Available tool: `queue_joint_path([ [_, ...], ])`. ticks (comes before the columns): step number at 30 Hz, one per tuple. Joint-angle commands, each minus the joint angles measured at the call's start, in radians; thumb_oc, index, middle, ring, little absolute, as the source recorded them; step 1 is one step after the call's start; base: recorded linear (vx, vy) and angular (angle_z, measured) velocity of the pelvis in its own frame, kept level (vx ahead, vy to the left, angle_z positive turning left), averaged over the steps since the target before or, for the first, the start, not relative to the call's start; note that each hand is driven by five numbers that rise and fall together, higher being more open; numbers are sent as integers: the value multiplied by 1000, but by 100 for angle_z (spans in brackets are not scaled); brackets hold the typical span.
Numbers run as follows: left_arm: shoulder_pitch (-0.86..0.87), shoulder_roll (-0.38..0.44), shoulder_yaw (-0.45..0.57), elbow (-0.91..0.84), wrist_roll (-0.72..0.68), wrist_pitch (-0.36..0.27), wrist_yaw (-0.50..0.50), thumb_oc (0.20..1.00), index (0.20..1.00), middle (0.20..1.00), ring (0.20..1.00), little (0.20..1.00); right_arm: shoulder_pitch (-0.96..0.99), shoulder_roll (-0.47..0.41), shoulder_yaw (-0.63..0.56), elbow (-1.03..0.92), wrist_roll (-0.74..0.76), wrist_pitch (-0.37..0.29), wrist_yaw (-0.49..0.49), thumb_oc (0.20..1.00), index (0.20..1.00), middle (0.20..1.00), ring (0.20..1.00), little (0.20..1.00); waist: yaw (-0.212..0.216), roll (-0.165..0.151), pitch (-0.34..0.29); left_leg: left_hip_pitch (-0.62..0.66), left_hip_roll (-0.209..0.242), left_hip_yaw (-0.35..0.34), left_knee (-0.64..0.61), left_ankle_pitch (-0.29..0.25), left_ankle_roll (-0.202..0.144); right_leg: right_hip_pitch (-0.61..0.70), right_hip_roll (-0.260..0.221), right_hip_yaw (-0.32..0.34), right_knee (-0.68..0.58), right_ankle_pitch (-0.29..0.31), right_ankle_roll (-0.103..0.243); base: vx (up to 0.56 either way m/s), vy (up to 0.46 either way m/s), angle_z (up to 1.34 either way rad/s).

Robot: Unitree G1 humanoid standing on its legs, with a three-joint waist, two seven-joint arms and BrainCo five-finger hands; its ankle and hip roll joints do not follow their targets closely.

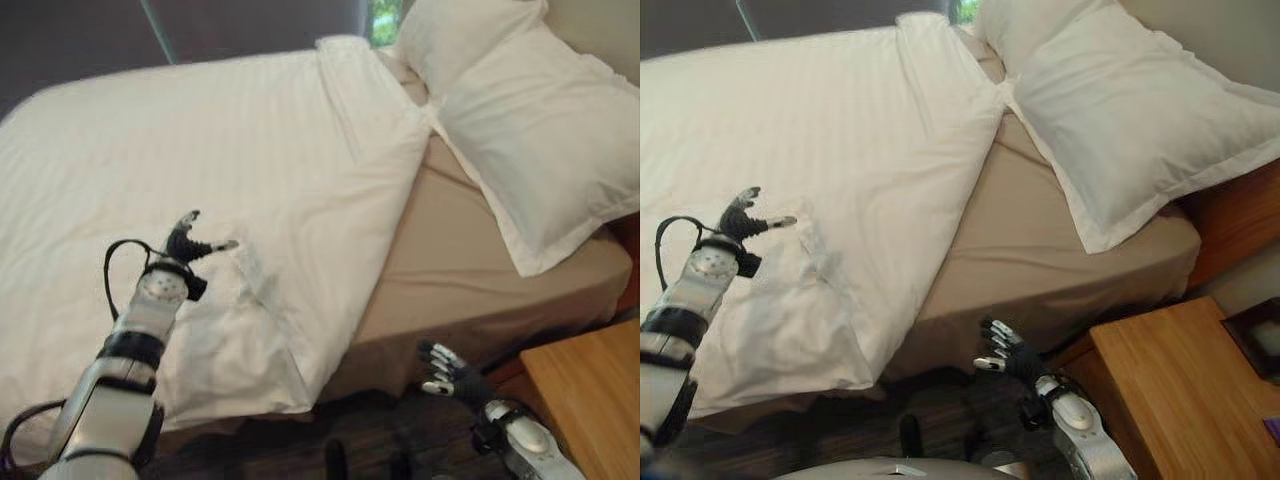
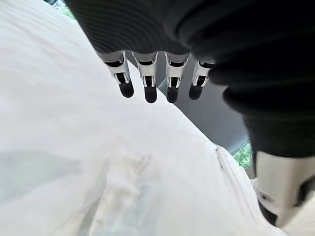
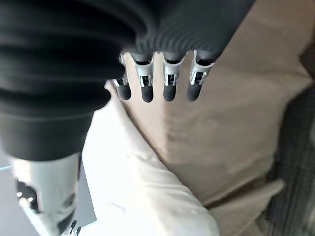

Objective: Making the bed.

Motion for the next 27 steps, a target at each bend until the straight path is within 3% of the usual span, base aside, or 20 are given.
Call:
queue_joint_path([
  [1,-178,22,-4,47,-44,-17,46,1000,1000,1000,1000,1000,8,-16,5,-55,49,-45,9,1000,1000,1000,1000,1000,-2,-7,32,116,16,61,12,-58,-41,-67,-4,43,10,59,95,-13,-3,-13],
  [10,-286,54,-7,130,-78,-10,86,1000,1000,1000,1000,1000,6,-17,13,-74,93,-49,4,1000,1000,1000,1000,1000,-16,-18,61,40,30,97,12,-46,-45,-159,8,68,10,85,104,-4,-13,-16],
  [17,-318,90,42,184,-89,19,167,1000,1000,1000,1000,1000,-6,-19,28,-80,127,-47,-9,1000,1000,1000,1000,1000,-13,-47,109,-3,44,159,12,-44,-52,-230,28,98,10,105,120,33,-8,-25],
  [27,-299,77,38,188,-57,28,160,1000,1000,1000,1000,1000,-5,-25,23,-96,143,-46,-4,1000,1000,1000,1000,1000,-8,-52,131,-17,46,166,12,-45,-54,-251,31,90,10,106,123,7,-4,-4],
])
